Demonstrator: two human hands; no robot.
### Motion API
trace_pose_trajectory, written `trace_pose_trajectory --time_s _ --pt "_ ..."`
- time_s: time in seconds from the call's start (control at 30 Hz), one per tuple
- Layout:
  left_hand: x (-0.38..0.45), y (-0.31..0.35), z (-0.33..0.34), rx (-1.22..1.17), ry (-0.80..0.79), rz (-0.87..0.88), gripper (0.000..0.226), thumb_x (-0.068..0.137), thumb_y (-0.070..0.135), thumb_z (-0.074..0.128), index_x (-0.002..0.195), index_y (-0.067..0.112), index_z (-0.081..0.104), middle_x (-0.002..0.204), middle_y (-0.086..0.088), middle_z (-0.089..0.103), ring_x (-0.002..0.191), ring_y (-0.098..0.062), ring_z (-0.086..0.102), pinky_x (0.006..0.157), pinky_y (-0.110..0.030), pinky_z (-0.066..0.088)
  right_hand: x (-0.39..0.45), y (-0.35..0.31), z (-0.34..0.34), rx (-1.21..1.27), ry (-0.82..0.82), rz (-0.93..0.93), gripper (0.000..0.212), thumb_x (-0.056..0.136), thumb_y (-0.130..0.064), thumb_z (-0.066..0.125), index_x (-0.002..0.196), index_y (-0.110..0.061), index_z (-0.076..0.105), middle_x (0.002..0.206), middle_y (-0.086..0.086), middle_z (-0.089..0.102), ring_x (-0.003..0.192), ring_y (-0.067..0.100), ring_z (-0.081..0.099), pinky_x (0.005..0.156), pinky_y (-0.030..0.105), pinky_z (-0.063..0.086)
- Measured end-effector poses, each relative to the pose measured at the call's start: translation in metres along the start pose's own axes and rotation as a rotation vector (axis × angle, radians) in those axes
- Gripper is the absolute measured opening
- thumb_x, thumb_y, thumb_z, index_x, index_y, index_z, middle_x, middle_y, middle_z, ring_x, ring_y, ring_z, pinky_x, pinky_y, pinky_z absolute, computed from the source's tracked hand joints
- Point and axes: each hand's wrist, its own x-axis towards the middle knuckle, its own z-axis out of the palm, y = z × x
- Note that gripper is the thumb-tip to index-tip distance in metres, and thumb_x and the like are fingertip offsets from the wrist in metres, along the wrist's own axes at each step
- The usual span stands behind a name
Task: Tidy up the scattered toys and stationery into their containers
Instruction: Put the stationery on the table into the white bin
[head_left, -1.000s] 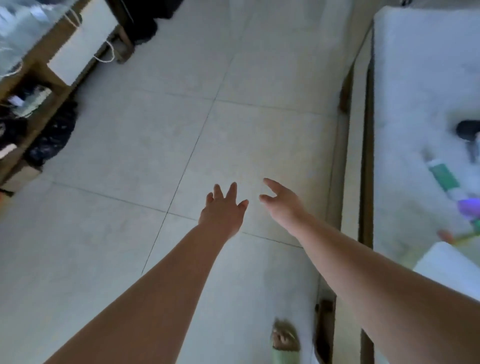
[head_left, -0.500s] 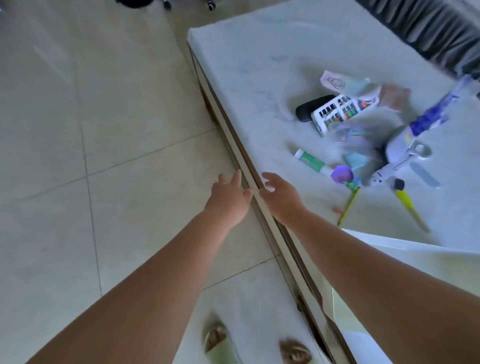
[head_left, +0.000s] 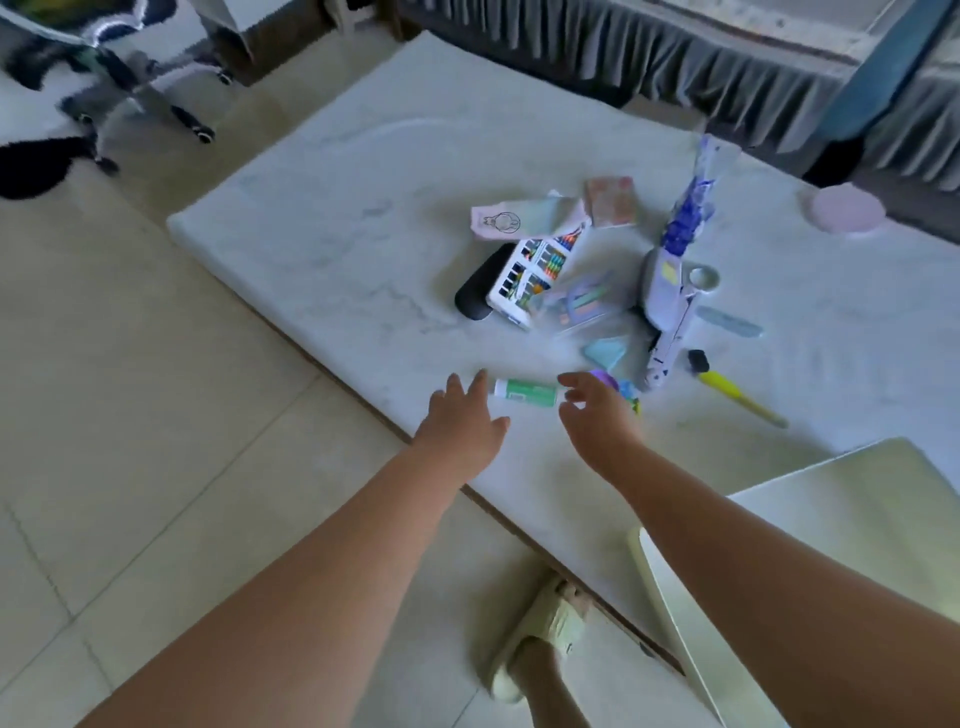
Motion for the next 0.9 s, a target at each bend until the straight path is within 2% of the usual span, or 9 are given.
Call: trace_pose_trajectory --time_s 0.1,0.3,0.47,0.53,0.63,0.8,0.9 --pt "0.040 0.037 -0.011 -0.011 0.007 0.087 0.067 0.098 0.039 0.045 0.153 0.020 0.011 0.154 -0.017 0.020 0.139 -0.035 0.026 0.107 -0.044 0.033 0.034 0.005 -0.020 0.048 0.041 0.059 0.045 0.088 -0.011 0.047 0.128 -0.029 0.057 0.121 -0.001 0.064 0.109 0.021 0.058 0.088 0.027 0.043" --pt "0.127 0.086 -0.040 0.092 0.016 0.128 0.068 0.097 0.035 0.050 0.152 0.017 0.014 0.155 -0.015 0.021 0.141 -0.032 0.025 0.109 -0.043 0.035 0.098 0.002 -0.044 0.087 0.047 0.151 0.044 0.090 -0.011 0.045 0.128 -0.029 0.056 0.121 -0.001 0.063 0.110 0.020 0.058 0.081 0.026 0.043" --pt "0.178 0.100 -0.062 0.116 0.064 0.167 0.066 0.094 0.032 0.054 0.150 0.015 0.022 0.151 -0.015 0.028 0.137 -0.032 0.031 0.106 -0.045 0.039 0.141 -0.014 -0.059 0.104 0.066 0.139 0.043 0.091 -0.011 0.042 0.128 -0.025 0.057 0.122 0.003 0.063 0.104 0.023 0.059 0.076 0.023 0.037" --pt "0.196 0.099 -0.069 0.137 0.069 0.155 0.070 0.093 0.030 0.055 0.151 0.015 0.018 0.154 -0.016 0.023 0.139 -0.034 0.026 0.109 -0.044 0.035 0.155 -0.021 -0.059 0.122 0.061 0.154 0.042 0.090 -0.010 0.043 0.127 -0.024 0.058 0.122 0.004 0.063 0.103 0.023 0.059 0.075 0.023 0.037" --pt "0.224 0.095 -0.078 0.202 0.098 0.138 0.077 0.094 0.031 0.056 0.153 0.015 0.010 0.159 -0.018 0.007 0.146 -0.036 0.011 0.117 -0.041 0.022 0.171 -0.027 -0.054 0.102 0.045 0.203 0.044 0.090 -0.008 0.042 0.129 -0.023 0.056 0.123 0.008 0.061 0.099 0.026 0.058 0.072 0.023 0.037" --pt "0.277 0.105 -0.092 0.354 0.148 0.168 0.091 0.088 0.037 0.064 0.154 0.020 0.003 0.160 -0.019 -0.003 0.148 -0.036 0.000 0.118 -0.046 0.012 0.190 -0.023 -0.047 0.095 0.072 0.401 0.038 0.089 -0.011 0.049 0.127 -0.017 0.051 0.119 0.011 0.059 0.087 0.027 0.055 0.070 0.026 0.037" --pt "0.303 0.112 -0.099 0.392 0.082 0.205 0.103 0.083 0.045 0.069 0.154 0.018 0.000 0.160 -0.018 -0.005 0.148 -0.035 -0.002 0.119 -0.049 0.008 0.201 -0.024 -0.036 0.119 0.148 0.535 0.036 0.089 -0.019 0.054 0.123 -0.009 0.045 0.121 0.015 0.058 0.102 0.032 0.058 0.073 0.028 0.036"
